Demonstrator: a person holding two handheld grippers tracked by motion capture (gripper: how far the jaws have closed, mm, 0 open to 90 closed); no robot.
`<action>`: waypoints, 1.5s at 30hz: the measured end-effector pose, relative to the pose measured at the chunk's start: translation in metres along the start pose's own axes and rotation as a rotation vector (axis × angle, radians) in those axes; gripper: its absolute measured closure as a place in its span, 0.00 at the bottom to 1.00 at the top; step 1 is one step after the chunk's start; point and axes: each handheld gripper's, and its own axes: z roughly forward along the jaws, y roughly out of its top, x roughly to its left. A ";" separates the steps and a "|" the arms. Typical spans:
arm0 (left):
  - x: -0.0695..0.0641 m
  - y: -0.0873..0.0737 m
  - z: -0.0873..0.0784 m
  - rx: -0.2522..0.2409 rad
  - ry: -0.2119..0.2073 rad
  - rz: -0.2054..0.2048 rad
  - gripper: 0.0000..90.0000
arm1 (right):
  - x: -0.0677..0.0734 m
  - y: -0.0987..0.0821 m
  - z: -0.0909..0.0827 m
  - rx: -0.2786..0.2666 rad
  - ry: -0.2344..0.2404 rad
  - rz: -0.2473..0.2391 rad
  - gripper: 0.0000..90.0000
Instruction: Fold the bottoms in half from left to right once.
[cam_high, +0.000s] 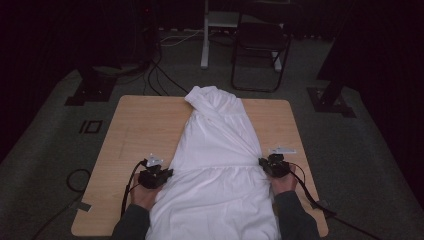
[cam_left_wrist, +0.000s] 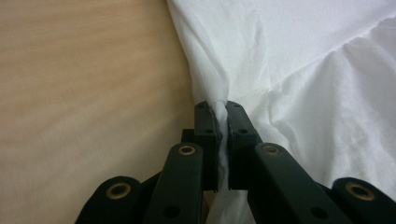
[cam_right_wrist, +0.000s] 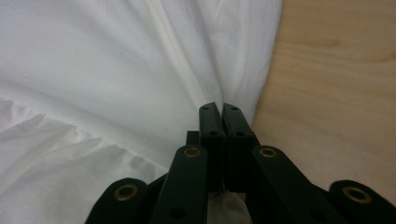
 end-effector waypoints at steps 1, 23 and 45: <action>0.000 0.000 0.000 0.000 0.000 0.000 0.95 | 0.001 -0.002 -0.002 0.005 0.007 0.005 0.98; 0.001 0.044 0.015 -0.023 -0.006 0.082 0.62 | 0.020 0.089 0.056 -0.016 0.092 -0.141 0.55; -0.001 0.063 0.008 -0.057 0.021 0.117 0.54 | -0.032 0.083 0.073 0.006 -0.130 0.011 0.97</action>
